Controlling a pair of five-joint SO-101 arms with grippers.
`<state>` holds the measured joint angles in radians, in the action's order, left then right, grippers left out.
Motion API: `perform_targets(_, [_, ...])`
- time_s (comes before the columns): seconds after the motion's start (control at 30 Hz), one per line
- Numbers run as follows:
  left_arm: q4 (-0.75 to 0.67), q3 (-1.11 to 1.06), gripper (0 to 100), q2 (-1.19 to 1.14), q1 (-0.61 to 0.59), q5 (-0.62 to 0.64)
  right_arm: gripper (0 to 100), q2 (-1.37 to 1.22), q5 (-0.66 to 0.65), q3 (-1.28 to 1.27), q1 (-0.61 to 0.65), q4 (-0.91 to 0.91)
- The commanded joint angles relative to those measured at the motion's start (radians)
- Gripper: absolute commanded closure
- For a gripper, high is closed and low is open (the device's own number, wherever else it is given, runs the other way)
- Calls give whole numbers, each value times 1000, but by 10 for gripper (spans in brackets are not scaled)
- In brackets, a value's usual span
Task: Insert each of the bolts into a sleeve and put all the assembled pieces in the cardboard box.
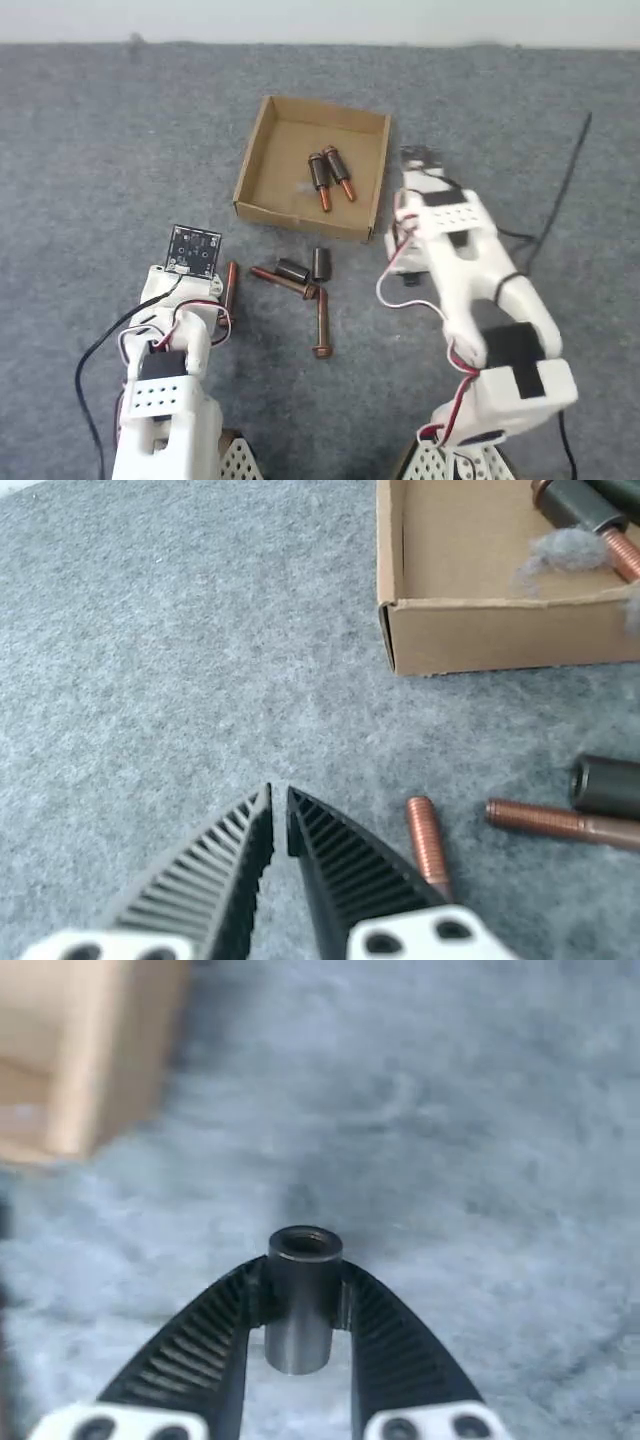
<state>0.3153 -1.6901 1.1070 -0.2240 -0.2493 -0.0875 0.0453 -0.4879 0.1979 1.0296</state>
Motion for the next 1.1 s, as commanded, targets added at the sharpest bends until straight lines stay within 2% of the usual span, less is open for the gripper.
perform_targets(0.0, [-26, 15, 974, 23, -6, -6, 992, 74, -15, -15, -99, -41])
perform_targets(0.1, [-25, 16, 975, 23, -6, -2, 992, 74, -15, -28, -171, -42])
perform_targets(0.23, [-5, 35, 974, 21, -8, 84, 992, 73, -15, -69, -242, -99])
perform_targets(0.37, [213, 160, 974, 14, -8, 97, 992, 74, -15, -80, -251, -120])
perform_targets(0.57, [414, 332, 973, 12, 3, 94, 992, 73, -15, -91, -255, -153])
perform_targets(0.67, [559, 466, 973, 12, 31, 94, 992, 73, -17, -91, -257, -153])
perform_targets(0.77, [715, 561, 973, 12, 117, 92, 992, 73, -17, -91, -259, -154])
perform_targets(0.83, [772, 585, 973, 12, 187, 94, 992, 73, -17, -91, -259, -154])
perform_targets(1.07, [786, 564, 973, 12, 358, 101, 992, 73, -29, -92, -259, -151])
